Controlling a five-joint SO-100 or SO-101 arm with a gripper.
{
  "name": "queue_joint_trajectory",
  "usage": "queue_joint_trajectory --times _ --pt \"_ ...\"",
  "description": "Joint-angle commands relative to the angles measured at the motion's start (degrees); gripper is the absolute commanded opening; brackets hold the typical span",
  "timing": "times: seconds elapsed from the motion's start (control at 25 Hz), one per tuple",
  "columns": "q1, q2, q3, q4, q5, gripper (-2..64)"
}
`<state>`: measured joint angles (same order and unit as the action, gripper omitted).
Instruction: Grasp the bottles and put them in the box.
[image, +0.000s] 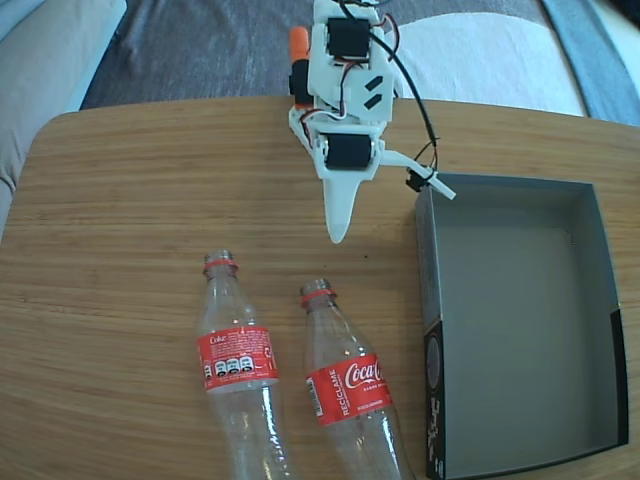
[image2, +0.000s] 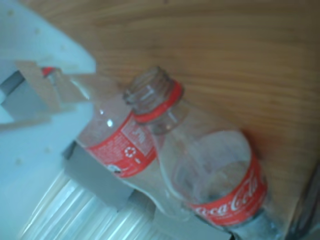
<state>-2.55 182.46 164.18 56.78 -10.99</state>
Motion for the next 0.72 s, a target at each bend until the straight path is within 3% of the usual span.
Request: queue_joint_trajectory --times 0.0,0.28,0.68 --pt "-0.4 -4.7 -5.9 -0.9 -0.4 2.8" --pt "-0.4 -23.6 -17.1 -1.0 -2.3 2.8" --pt "0.2 -43.4 -36.8 -0.2 -26.5 2.8"
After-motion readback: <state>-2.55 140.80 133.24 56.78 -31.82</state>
